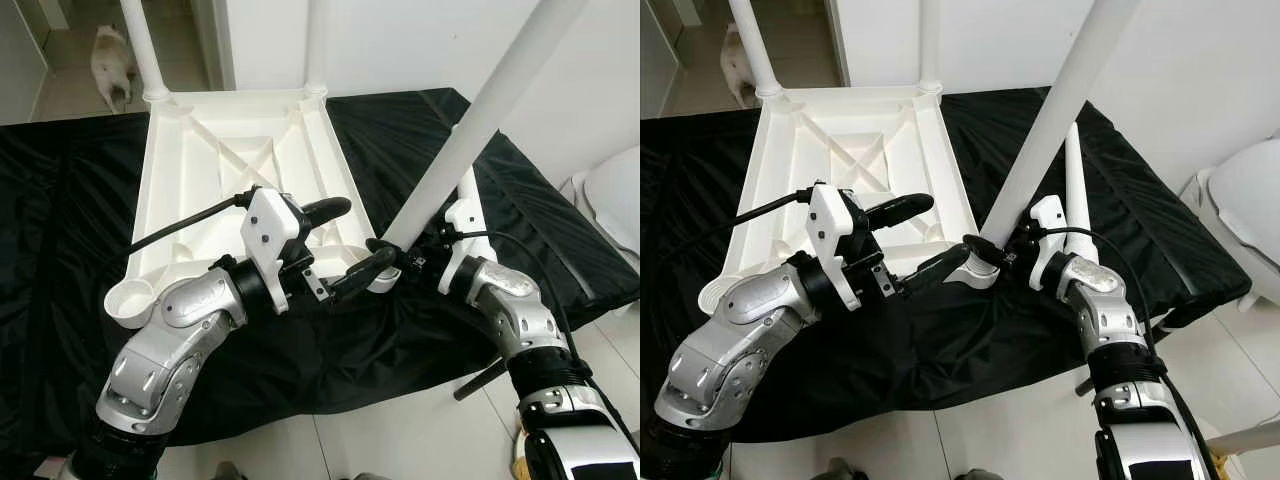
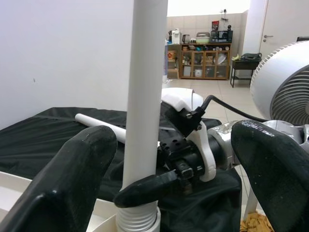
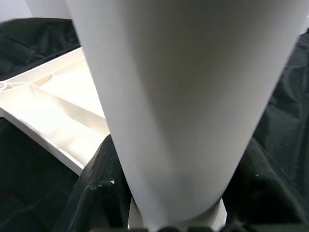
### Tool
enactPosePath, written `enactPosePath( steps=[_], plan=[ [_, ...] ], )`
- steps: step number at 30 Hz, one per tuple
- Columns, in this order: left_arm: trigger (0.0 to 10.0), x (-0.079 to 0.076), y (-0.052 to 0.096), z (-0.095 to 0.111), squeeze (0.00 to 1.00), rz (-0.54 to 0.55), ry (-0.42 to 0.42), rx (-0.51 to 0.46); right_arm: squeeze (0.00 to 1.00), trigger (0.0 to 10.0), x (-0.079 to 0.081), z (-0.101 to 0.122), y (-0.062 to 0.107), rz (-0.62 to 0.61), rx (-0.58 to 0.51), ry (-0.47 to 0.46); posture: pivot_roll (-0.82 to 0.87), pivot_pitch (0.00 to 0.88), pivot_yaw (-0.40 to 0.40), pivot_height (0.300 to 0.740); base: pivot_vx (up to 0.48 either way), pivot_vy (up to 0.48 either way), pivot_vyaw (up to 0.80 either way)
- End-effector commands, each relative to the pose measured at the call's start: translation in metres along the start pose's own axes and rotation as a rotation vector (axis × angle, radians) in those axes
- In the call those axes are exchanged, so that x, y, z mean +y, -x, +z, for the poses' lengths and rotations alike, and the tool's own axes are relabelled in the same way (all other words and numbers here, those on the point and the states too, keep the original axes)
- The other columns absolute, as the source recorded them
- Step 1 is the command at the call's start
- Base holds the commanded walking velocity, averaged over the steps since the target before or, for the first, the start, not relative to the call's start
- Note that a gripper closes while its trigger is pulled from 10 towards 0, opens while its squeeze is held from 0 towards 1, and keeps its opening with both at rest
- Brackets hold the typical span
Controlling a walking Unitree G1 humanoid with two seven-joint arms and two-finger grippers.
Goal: Building children table
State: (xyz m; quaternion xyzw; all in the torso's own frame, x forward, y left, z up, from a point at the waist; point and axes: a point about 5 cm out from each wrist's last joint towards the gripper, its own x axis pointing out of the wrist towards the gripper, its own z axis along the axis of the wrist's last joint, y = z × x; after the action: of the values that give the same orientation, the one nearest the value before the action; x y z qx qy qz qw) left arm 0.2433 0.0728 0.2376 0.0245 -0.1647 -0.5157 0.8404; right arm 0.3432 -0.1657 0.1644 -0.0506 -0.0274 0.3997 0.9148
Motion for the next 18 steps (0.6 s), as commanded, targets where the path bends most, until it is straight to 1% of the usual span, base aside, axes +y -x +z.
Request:
enactPosePath(
  steps=[1,3,6,9,11,14,18],
  plan=[
    [10.0,-0.002,-0.001,0.001,0.0,-0.015,-0.005,0.0,0.0,10.0,0.003,-0.013,-0.003,-0.03,0.069,-0.036,-0.02,0.091,-0.012,0.74,0.0,0.0,0.0],
    [10.0,-0.002,-0.001,0.002,0.0,-0.015,-0.005,-0.002,0.0,10.0,0.006,-0.015,-0.009,-0.065,0.082,-0.037,-0.02,0.091,-0.014,0.74,0.0,0.0,0.0],
    [10.0,-0.003,-0.001,0.002,0.0,-0.016,-0.004,-0.003,0.0,10.0,0.007,-0.016,-0.012,-0.095,0.082,-0.03,-0.02,0.092,-0.014,0.74,0.0,0.0,0.0],
    [10.0,-0.003,-0.001,0.002,0.0,-0.016,-0.004,-0.003,0.0,10.0,0.008,-0.017,-0.013,-0.114,0.083,-0.028,-0.02,0.094,-0.015,0.74,0.0,0.0,0.0],
    [10.0,-0.003,-0.001,0.002,0.0,-0.015,-0.004,-0.003,0.0,10.0,0.009,-0.018,-0.016,-0.152,0.084,-0.026,-0.02,0.094,-0.016,0.74,0.0,0.0,0.0],
    [10.0,-0.003,-0.001,0.002,0.0,-0.014,-0.003,-0.003,0.0,10.0,0.011,-0.018,-0.017,-0.16,0.084,-0.03,-0.02,0.095,-0.017,0.74,0.0,0.0,0.0],
    [10.0,-0.003,0.0,0.002,0.0,-0.013,-0.001,-0.002,0.0,10.0,0.014,-0.022,-0.02,-0.202,0.103,-0.035,-0.02,0.095,-0.018,0.74,0.0,0.0,0.0]
  ],
)
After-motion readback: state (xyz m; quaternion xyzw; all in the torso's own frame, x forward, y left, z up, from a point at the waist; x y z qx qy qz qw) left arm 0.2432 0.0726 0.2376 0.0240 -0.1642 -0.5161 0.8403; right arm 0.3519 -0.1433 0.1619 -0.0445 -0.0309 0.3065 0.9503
